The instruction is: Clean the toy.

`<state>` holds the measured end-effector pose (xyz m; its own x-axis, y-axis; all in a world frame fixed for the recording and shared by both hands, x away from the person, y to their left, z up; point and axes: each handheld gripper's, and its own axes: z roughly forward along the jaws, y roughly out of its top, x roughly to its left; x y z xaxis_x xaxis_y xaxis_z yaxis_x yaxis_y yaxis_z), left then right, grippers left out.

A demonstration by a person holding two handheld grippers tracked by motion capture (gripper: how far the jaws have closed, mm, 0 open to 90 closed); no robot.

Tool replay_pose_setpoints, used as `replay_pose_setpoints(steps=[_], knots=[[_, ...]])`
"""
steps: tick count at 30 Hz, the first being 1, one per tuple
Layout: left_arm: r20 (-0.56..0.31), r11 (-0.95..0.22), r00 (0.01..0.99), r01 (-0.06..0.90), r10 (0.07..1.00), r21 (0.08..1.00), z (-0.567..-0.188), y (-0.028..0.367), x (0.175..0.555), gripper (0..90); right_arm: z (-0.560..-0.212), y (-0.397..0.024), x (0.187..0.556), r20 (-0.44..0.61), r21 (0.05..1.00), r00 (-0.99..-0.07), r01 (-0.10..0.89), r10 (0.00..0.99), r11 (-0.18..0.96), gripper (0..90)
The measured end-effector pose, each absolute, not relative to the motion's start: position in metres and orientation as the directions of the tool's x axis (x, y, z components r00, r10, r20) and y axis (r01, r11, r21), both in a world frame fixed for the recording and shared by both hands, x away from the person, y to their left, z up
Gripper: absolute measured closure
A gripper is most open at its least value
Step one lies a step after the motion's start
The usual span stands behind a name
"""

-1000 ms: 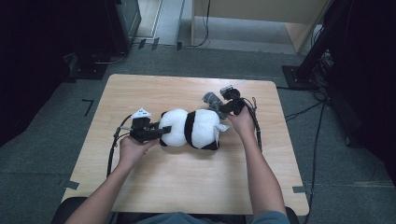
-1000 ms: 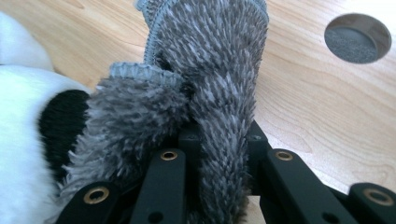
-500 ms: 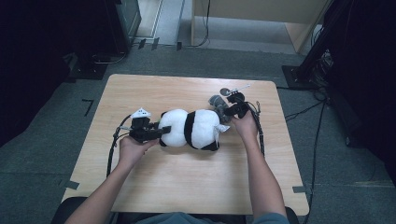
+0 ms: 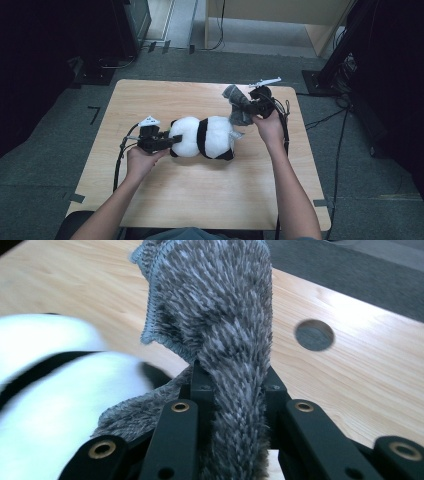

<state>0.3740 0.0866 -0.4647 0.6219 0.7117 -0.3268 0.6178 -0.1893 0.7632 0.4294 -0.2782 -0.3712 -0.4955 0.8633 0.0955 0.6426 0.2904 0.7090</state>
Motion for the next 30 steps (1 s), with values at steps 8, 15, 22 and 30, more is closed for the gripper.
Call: replay_pose_setpoints(steps=[8, 15, 22, 30], knots=[[-0.326, -0.179, 0.617, 0.614, 0.717, 0.768, -0.466, 0.087, 0.373, 51.7, -0.342, -0.226, 0.414, 0.100, 0.713, -0.607, 0.596, 0.788, 0.369, 76.6], [-0.321, -0.177, 0.621, 0.605, 0.715, 0.776, -0.468, 0.088, 0.373, 49.0, -0.333, -0.162, 0.409, 0.126, 0.714, -0.699, 0.556, 0.704, 0.425, 76.5], [-0.327, -0.173, 0.621, 0.607, 0.713, 0.776, -0.468, 0.088, 0.373, 48.4, -0.349, -0.109, 0.413, 0.177, 0.700, -0.751, 0.550, 0.636, 0.456, 76.3], [-0.310, -0.196, 0.625, 0.607, 0.716, 0.770, -0.468, 0.087, 0.373, 51.3, -0.388, -0.083, 0.424, 0.173, 0.599, -0.748, 0.596, 0.640, 0.535, 76.3]])
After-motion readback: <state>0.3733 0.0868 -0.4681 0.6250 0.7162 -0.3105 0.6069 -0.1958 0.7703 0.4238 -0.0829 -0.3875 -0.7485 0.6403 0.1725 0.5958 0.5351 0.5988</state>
